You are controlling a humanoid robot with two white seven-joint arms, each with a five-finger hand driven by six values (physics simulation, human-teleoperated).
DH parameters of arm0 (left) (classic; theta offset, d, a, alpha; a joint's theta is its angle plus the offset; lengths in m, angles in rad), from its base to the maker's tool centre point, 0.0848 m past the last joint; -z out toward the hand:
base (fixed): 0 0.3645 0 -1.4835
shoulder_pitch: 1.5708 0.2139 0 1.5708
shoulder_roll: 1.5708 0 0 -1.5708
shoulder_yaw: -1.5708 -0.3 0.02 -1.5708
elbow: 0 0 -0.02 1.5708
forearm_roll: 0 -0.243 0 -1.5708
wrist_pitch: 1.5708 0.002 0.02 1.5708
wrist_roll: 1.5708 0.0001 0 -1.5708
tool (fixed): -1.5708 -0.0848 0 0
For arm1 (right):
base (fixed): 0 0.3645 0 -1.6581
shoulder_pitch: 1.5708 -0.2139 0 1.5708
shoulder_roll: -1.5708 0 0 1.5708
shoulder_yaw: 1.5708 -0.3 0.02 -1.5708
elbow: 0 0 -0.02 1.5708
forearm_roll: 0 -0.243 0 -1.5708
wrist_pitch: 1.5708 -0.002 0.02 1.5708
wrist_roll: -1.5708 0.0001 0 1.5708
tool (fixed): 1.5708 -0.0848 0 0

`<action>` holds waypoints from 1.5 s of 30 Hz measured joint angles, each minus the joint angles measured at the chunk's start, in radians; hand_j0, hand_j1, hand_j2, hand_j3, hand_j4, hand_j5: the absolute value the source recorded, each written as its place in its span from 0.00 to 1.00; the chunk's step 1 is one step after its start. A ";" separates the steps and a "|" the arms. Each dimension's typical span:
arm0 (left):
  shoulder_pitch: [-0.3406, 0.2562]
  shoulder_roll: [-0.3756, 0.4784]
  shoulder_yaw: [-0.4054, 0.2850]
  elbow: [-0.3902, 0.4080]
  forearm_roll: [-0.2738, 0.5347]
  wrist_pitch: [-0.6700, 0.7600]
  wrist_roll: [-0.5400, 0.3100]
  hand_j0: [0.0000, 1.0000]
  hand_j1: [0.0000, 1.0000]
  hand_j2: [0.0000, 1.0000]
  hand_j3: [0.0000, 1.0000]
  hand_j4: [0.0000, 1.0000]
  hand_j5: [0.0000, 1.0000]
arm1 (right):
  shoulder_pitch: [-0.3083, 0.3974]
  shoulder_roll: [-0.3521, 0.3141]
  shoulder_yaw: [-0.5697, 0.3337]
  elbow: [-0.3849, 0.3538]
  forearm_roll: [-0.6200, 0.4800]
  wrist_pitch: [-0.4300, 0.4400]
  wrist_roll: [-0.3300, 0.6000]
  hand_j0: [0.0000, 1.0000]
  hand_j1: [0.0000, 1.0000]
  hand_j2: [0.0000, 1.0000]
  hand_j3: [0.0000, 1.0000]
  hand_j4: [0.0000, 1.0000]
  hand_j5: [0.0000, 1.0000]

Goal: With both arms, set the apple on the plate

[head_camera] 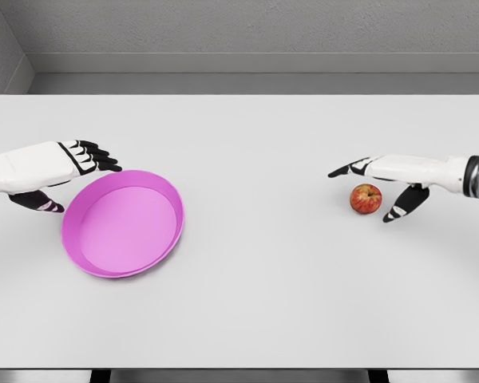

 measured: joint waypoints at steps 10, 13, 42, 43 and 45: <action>0.000 0.000 0.000 0.000 0.000 0.000 0.000 1.00 1.00 1.00 1.00 1.00 1.00 | -0.011 0.035 0.012 0.068 0.038 -0.002 0.000 1.00 1.00 1.00 1.00 1.00 1.00; -0.002 0.000 0.000 0.000 0.000 0.000 0.000 1.00 1.00 1.00 1.00 1.00 1.00 | -0.014 0.038 0.012 0.087 0.042 -0.004 0.000 1.00 1.00 1.00 1.00 1.00 1.00; 0.000 0.000 0.000 0.000 0.000 0.000 0.000 1.00 1.00 1.00 1.00 1.00 1.00 | -0.034 0.078 0.030 0.156 0.093 -0.099 0.000 0.29 0.29 0.29 0.29 0.29 0.29; 0.000 0.000 0.000 0.000 0.000 0.000 0.000 1.00 1.00 1.00 1.00 1.00 1.00 | -0.034 0.078 0.030 0.156 0.093 -0.108 0.000 0.29 0.29 0.29 0.29 0.29 0.29; 0.000 0.000 0.000 0.000 0.000 0.000 0.000 1.00 1.00 1.00 1.00 1.00 1.00 | -0.034 0.078 0.030 0.156 0.095 -0.120 -0.002 0.30 0.30 0.30 0.30 0.30 0.30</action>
